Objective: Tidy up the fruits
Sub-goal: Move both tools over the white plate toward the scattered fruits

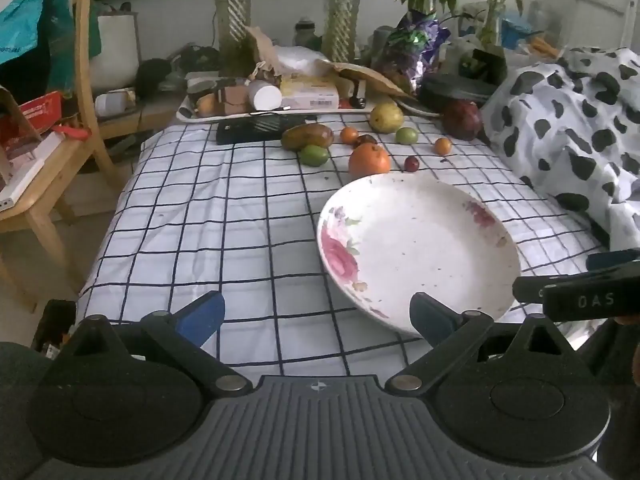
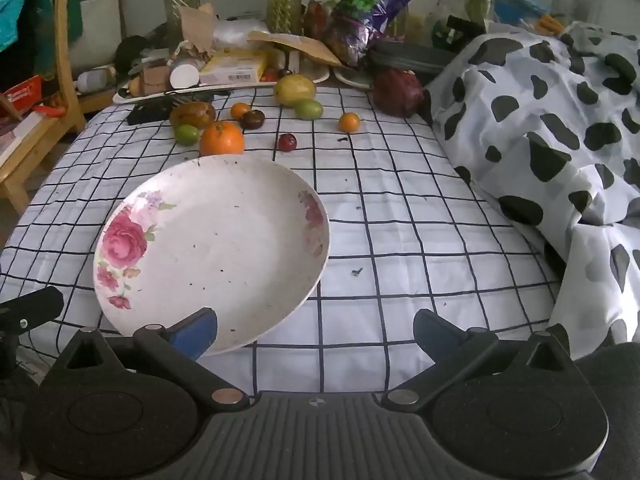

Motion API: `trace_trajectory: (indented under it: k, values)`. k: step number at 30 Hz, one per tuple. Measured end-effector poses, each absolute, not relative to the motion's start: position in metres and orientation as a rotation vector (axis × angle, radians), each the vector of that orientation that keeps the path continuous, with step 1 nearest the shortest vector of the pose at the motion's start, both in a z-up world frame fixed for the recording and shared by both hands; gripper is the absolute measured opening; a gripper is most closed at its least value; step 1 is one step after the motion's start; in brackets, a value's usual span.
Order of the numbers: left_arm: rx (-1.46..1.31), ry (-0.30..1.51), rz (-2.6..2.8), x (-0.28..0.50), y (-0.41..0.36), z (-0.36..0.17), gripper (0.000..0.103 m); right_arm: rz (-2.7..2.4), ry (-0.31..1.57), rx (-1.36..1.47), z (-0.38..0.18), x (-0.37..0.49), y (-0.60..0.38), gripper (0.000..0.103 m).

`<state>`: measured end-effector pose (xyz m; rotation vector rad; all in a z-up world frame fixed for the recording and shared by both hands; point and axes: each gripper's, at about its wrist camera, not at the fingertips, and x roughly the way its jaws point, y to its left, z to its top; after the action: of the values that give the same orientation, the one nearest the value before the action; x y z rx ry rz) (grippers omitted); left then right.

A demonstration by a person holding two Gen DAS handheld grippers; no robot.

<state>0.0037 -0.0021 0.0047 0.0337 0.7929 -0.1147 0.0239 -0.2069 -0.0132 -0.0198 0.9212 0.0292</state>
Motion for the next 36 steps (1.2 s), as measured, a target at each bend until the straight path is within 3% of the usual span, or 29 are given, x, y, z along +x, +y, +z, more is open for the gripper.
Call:
trace_trajectory:
  k: [17, 36]
  values:
    - [0.027, 0.769, -0.138, 0.0, -0.005, 0.009, 0.101, 0.059, 0.849, -0.042, 0.025, 0.019, -0.207, 0.103]
    - [0.033, 0.796, -0.198, 0.012, -0.003, -0.001, 0.101, 0.096, 0.86, -0.049, 0.001, 0.039, -0.198, 0.103]
